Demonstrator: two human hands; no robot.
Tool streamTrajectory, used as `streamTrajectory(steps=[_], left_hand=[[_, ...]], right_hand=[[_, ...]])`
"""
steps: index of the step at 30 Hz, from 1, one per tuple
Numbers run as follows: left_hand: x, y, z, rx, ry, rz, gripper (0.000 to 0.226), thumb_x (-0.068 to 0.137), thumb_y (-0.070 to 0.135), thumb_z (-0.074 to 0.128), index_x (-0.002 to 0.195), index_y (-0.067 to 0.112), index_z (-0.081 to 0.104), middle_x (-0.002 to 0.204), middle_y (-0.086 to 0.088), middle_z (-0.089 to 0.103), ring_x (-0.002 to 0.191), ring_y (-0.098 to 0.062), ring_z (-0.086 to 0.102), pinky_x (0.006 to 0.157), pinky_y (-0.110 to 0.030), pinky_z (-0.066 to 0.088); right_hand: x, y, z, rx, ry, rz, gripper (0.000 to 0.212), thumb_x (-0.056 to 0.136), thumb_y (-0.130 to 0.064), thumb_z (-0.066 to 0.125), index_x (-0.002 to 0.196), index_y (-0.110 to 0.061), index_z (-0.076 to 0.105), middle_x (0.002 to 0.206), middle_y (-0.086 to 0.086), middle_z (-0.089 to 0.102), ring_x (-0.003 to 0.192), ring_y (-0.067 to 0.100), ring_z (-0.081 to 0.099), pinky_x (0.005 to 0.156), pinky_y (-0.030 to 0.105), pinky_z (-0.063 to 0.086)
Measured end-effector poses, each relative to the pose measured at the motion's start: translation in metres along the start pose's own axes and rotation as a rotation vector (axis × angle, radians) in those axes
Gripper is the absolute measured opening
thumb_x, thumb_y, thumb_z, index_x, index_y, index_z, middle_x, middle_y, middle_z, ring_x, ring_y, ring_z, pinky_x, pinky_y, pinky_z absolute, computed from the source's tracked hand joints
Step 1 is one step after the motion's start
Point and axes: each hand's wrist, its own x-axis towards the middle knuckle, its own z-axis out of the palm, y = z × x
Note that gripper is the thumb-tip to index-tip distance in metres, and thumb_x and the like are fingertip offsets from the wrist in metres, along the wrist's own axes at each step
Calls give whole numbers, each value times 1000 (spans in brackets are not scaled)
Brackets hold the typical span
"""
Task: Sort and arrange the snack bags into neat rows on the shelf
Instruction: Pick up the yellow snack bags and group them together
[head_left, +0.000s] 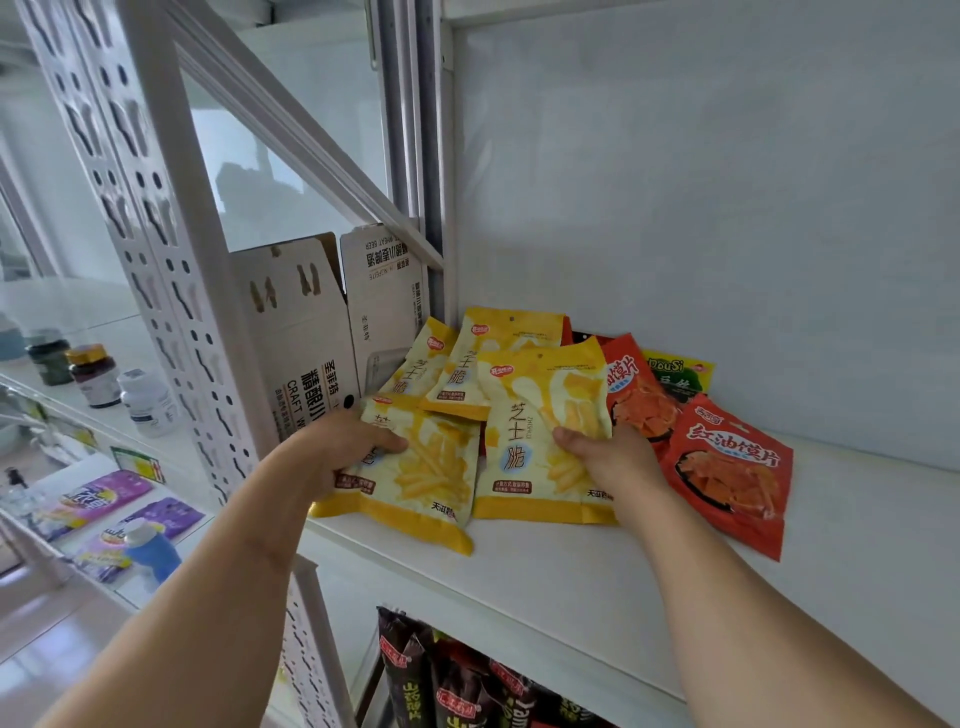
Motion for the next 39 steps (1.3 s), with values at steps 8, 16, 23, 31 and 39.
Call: streamTrajectory(steps=[8, 16, 23, 31, 39], left_hand=[[-29, -22, 3, -196, 116, 12, 19, 88, 1, 70, 107, -1, 69, 96, -24, 75, 90, -42, 73, 85, -61, 56], [-65, -42, -6, -404, 157, 169, 25, 83, -3, 72, 105, 7, 67, 90, -21, 76, 68, -35, 74, 58, -50, 62], [-86, -42, 7, -535, -22, 256, 29, 85, 0, 70, 112, 8, 69, 100, -19, 76, 77, -35, 76, 58, -48, 61], [-116, -38, 85, -516, -323, 245, 23, 89, 6, 69, 112, 5, 66, 93, -17, 77, 74, -32, 76, 54, -41, 60], [-139, -17, 191, -443, -603, 254, 25, 88, -5, 63, 112, -2, 66, 101, -25, 74, 77, -37, 75, 60, -46, 61]], right_hand=[[-10, -6, -11, 151, -103, -127, 65, 75, -46, 83, 128, -19, 58, 118, 0, 69, 104, 22, 68, 94, 42, 54], [-36, -7, -31, 267, -117, -73, 32, 82, -38, 78, 108, -24, 65, 107, 4, 73, 98, 27, 71, 93, 50, 55], [-72, -3, -68, 276, 105, -99, 20, 82, -39, 78, 90, -24, 67, 93, 1, 74, 82, 19, 70, 78, 36, 58], [-115, 18, -131, 279, 221, 3, 21, 90, -35, 71, 99, -17, 68, 96, 8, 76, 86, 27, 73, 82, 49, 59], [-128, 42, -231, 192, 445, -35, 24, 87, -38, 73, 96, -17, 66, 89, 4, 74, 77, 20, 73, 80, 38, 59]])
